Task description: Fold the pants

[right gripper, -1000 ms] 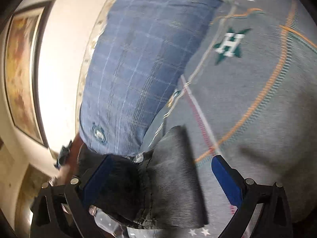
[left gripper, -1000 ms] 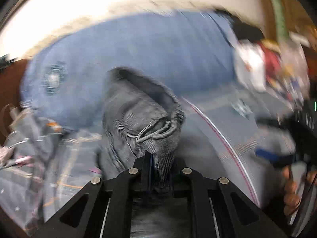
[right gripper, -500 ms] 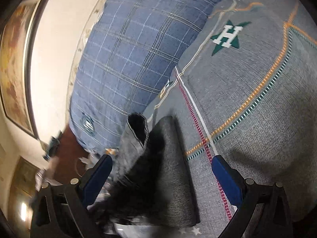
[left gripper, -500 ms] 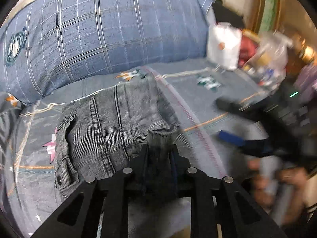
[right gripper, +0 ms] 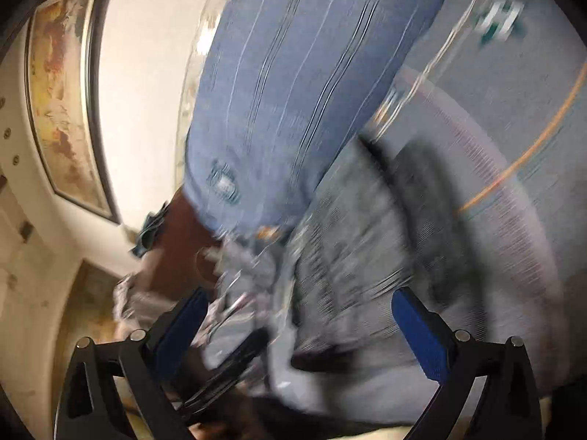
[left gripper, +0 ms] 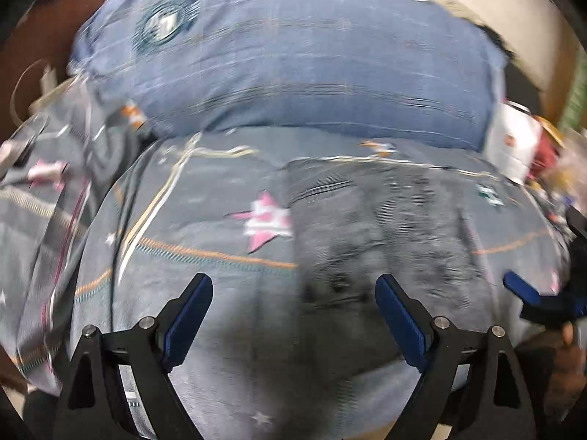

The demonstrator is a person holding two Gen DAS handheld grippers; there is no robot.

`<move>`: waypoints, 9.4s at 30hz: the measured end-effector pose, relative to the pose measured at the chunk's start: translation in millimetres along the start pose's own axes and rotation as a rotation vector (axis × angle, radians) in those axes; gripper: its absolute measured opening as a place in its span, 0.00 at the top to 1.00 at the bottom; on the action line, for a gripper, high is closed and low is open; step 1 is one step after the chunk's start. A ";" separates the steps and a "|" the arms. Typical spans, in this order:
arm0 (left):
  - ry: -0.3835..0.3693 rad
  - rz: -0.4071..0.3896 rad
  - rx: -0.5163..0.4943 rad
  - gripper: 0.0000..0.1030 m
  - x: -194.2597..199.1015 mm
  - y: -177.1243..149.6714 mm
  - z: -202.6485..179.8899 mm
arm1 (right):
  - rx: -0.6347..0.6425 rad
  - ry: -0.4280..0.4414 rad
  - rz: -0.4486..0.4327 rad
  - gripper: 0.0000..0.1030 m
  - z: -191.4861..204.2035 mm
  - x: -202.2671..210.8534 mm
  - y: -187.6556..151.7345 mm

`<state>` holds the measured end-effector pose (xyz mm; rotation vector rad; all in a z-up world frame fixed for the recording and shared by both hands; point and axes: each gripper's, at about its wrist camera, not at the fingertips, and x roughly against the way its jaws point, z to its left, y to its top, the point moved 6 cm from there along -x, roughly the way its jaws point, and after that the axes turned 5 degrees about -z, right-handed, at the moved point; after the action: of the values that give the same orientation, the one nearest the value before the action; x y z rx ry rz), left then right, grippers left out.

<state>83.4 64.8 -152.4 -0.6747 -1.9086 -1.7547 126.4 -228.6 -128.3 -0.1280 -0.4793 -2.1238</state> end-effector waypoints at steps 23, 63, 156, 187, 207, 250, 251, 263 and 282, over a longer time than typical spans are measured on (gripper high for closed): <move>0.024 0.076 -0.043 0.05 -39.9 -18.4 0.0 | -0.001 -0.432 0.068 0.09 -52.9 0.5 6.1; 0.286 -0.009 -0.368 0.01 -46.1 -10.5 -30.5 | 0.361 -0.640 0.096 0.61 -16.8 14.8 10.3; -0.020 0.022 -0.119 0.02 -50.2 -25.7 -9.1 | 0.548 -0.552 0.133 0.03 15.8 -132.1 22.1; -0.039 0.016 -0.118 0.02 -48.9 -26.6 -9.4 | 0.686 -0.659 0.292 0.02 55.6 -225.4 40.8; -0.038 0.017 -0.032 0.02 -25.2 -7.7 -5.8 | 0.312 -0.565 0.135 0.03 -43.4 -32.3 51.1; -0.273 0.242 0.106 0.03 -79.8 -11.4 -35.9 | 0.149 -0.405 0.243 0.21 -82.4 -70.7 34.0; -0.274 0.242 0.106 0.03 -80.2 -11.9 -37.4 | 0.126 -0.380 0.242 0.16 -83.5 -71.8 36.1; -0.224 0.214 -0.019 0.43 -69.6 -5.7 -63.1 | 0.324 -0.606 0.257 0.76 -64.2 -80.2 25.4; -0.220 0.188 -0.070 0.58 -51.7 -0.1 -64.0 | 0.515 -0.678 0.263 0.69 -22.7 -74.6 12.2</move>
<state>123.7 -1.4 -179.8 -1.0752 -1.8590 -1.6933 180.8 -185.4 -165.8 -0.5861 -1.3104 -1.6010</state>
